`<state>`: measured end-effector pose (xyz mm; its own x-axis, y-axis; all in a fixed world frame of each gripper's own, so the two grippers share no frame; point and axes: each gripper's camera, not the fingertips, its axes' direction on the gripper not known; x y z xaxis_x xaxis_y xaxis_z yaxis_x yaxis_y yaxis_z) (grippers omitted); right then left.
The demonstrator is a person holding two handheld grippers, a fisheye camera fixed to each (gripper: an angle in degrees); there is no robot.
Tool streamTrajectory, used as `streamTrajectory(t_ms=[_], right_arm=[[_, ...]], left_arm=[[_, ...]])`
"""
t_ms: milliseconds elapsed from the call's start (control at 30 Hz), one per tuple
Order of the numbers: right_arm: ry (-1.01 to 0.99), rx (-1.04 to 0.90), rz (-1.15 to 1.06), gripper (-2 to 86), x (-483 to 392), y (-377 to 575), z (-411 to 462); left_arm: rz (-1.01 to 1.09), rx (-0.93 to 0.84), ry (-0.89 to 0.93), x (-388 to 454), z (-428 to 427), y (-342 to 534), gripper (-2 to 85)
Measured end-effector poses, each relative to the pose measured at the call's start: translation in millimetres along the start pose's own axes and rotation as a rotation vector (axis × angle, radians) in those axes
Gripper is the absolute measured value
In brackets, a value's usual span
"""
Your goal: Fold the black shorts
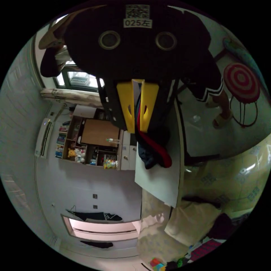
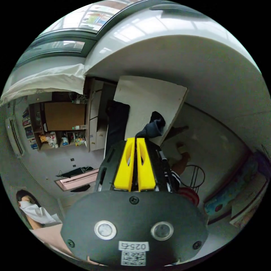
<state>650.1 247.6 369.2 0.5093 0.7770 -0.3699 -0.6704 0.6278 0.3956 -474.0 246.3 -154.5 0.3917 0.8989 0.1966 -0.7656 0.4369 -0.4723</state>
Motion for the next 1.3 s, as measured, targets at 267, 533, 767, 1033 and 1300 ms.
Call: streamTrajectory(t_ms=[267, 533, 767, 1033, 1300], right_arm=[[0.054, -0.069, -0.148, -0.7, -72.7, -47.4, 35.6], [0.035, -0.184, -0.146, -0.7, -137.5, -159.4, 140.4], [0.15, -0.26, -0.133, -0.6, -178.8, -202.8, 206.6], [0.048, -0.171, -0.277, -0.6, -254.8, -172.8, 162.8], [0.235, -0.308, -0.292, -0.5, -272.9, -270.7, 296.4]], left_arm=[[0.139, -0.008, -0.141, 61.2, 63.9, -8.7, -1.1], [0.119, -0.089, -0.264, 62.5, 256.1, -51.5, -1.1], [0.159, -0.174, -0.541, 47.3, 390.3, -97.6, -1.5], [0.142, -0.155, -0.485, 34.1, 378.9, -105.8, -1.4], [0.028, -0.237, -0.362, -34.2, 459.2, -170.4, -1.4]])
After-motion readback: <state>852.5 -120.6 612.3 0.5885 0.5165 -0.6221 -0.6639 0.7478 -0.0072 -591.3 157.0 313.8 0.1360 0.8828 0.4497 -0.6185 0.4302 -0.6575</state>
